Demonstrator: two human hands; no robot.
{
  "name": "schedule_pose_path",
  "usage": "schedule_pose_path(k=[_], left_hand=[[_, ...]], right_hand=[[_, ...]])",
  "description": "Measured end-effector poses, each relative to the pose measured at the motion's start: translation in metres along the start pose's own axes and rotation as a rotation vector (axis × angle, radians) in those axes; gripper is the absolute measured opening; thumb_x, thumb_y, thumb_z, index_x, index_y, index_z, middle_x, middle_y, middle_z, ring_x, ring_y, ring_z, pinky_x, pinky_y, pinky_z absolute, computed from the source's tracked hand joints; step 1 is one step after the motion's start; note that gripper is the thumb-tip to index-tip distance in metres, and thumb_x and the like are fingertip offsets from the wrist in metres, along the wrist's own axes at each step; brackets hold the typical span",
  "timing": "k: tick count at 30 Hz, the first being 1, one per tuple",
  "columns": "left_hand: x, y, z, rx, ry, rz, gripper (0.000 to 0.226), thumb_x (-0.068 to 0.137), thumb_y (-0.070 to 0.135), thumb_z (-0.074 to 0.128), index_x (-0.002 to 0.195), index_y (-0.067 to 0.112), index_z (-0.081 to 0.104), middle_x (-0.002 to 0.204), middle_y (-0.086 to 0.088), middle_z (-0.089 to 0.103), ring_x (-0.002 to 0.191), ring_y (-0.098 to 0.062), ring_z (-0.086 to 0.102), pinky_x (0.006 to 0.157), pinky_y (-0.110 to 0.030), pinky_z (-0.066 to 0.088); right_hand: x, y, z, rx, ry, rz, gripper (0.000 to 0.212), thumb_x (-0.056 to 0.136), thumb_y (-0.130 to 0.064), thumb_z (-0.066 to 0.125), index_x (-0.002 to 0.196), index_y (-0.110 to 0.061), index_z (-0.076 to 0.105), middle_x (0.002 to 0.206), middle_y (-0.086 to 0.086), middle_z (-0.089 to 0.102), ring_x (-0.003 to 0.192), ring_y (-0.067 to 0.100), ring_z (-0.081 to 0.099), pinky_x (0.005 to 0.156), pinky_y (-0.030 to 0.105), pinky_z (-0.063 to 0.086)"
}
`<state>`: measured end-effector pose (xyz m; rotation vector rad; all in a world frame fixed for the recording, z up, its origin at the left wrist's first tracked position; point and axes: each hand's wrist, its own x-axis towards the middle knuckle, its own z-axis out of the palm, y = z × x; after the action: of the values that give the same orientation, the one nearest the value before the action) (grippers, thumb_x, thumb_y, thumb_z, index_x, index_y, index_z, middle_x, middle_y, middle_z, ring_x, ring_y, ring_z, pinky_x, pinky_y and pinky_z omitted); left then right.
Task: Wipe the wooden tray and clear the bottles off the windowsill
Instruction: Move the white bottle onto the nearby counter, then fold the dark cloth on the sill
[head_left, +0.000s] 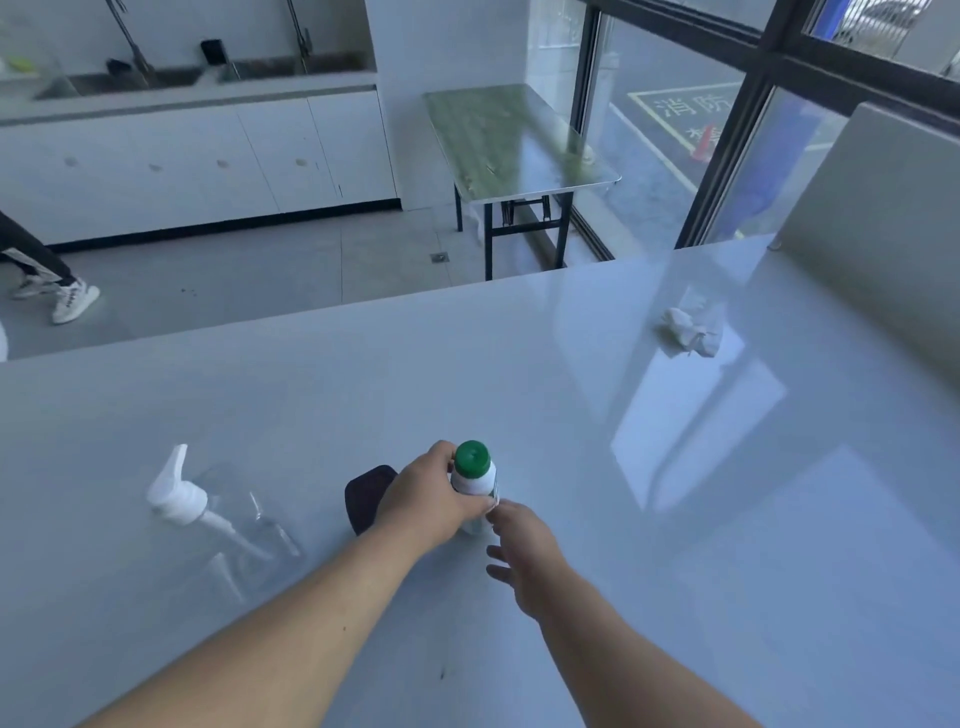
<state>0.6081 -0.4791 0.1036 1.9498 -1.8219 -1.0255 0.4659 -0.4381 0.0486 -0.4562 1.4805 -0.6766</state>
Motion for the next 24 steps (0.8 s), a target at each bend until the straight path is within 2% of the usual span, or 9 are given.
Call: schedule_pose_path(k=[4, 6, 9, 10, 11, 13, 15, 19, 24], left_hand=[[0.004, -0.003, 0.002, -0.03, -0.025, -0.009, 0.062, 0.06, 0.065, 0.083, 0.109, 0.042, 0.053, 0.105, 0.023, 0.065, 0.091, 0.001, 0.062, 0.07, -0.026, 0.049], [0.004, 0.001, -0.002, -0.055, -0.052, -0.009, 0.078, 0.056, 0.069, 0.083, 0.122, 0.046, 0.049, 0.118, 0.024, 0.062, 0.105, -0.004, 0.062, 0.082, -0.029, 0.052], [0.003, 0.016, -0.013, -0.037, 0.018, 0.03, 0.104, 0.057, 0.077, 0.076, 0.146, 0.04, 0.038, 0.15, 0.013, 0.046, 0.135, -0.014, 0.046, 0.104, -0.036, 0.043], [0.003, 0.025, -0.017, -0.005, 0.064, 0.071, 0.103, 0.06, 0.079, 0.072, 0.147, 0.037, 0.038, 0.153, 0.012, 0.043, 0.139, -0.015, 0.041, 0.106, -0.037, 0.041], [0.002, 0.036, -0.02, 0.04, 0.105, 0.121, 0.098, 0.063, 0.079, 0.067, 0.147, 0.035, 0.04, 0.154, 0.011, 0.043, 0.14, -0.015, 0.039, 0.107, -0.037, 0.041], [-0.004, 0.064, -0.017, 0.18, 0.16, 0.264, 0.084, 0.073, 0.076, 0.061, 0.143, 0.032, 0.046, 0.15, 0.011, 0.047, 0.139, -0.016, 0.038, 0.107, -0.039, 0.041], [-0.013, 0.095, -0.002, 0.335, 0.17, 0.429, 0.07, 0.08, 0.071, 0.06, 0.136, 0.03, 0.054, 0.144, 0.011, 0.054, 0.135, -0.017, 0.041, 0.106, -0.039, 0.041], [-0.041, 0.16, 0.069, 0.522, 0.007, 0.63, 0.062, 0.084, 0.067, 0.061, 0.133, 0.03, 0.057, 0.138, 0.013, 0.057, 0.133, -0.016, 0.043, 0.108, -0.036, 0.039], [-0.113, 0.222, 0.207, 0.51, -0.289, 0.765, 0.06, 0.086, 0.065, 0.06, 0.136, 0.032, 0.054, 0.141, 0.016, 0.055, 0.136, -0.013, 0.041, 0.106, -0.035, 0.042]], right_hand=[[-0.001, 0.0, 0.0, -0.005, -0.001, 0.0, 0.028, 0.093, -0.027, 0.054, 0.119, -0.027, 0.064, 0.116, -0.002, 0.059, 0.114, 0.027, 0.059, 0.1, 0.047, 0.052], [-0.003, -0.001, -0.003, -0.034, -0.003, -0.015, 0.034, 0.093, -0.03, 0.053, 0.126, -0.026, 0.06, 0.124, -0.005, 0.058, 0.116, 0.023, 0.056, 0.102, 0.046, 0.05], [-0.016, -0.009, -0.016, -0.128, 0.042, -0.118, 0.027, 0.083, -0.039, 0.052, 0.108, -0.033, 0.056, 0.107, -0.01, 0.053, 0.099, 0.018, 0.053, 0.089, 0.036, 0.049], [-0.022, -0.012, -0.025, -0.19, 0.079, -0.18, 0.03, 0.082, -0.043, 0.052, 0.11, -0.036, 0.058, 0.109, -0.009, 0.055, 0.1, 0.018, 0.055, 0.086, 0.034, 0.047], [-0.027, -0.013, -0.036, -0.274, 0.133, -0.245, 0.043, 0.084, -0.048, 0.052, 0.124, -0.034, 0.059, 0.122, -0.007, 0.058, 0.112, 0.019, 0.057, 0.091, 0.035, 0.047], [-0.043, -0.016, -0.067, -0.485, 0.277, -0.373, 0.069, 0.086, -0.061, 0.05, 0.147, -0.029, 0.047, 0.149, -0.004, 0.05, 0.135, 0.02, 0.047, 0.105, 0.039, 0.042], [-0.06, -0.016, -0.103, -0.688, 0.394, -0.475, 0.078, 0.084, -0.07, 0.045, 0.151, -0.03, 0.042, 0.154, -0.008, 0.046, 0.141, 0.018, 0.038, 0.109, 0.04, 0.039], [-0.102, 0.006, -0.198, -0.938, 0.543, -0.531, 0.079, 0.086, -0.069, 0.044, 0.152, -0.027, 0.04, 0.153, -0.006, 0.046, 0.144, 0.02, 0.032, 0.113, 0.039, 0.037], [-0.173, 0.094, -0.328, -0.942, 0.717, -0.394, 0.073, 0.091, -0.063, 0.044, 0.153, -0.024, 0.04, 0.154, -0.001, 0.046, 0.144, 0.023, 0.033, 0.116, 0.04, 0.033]])
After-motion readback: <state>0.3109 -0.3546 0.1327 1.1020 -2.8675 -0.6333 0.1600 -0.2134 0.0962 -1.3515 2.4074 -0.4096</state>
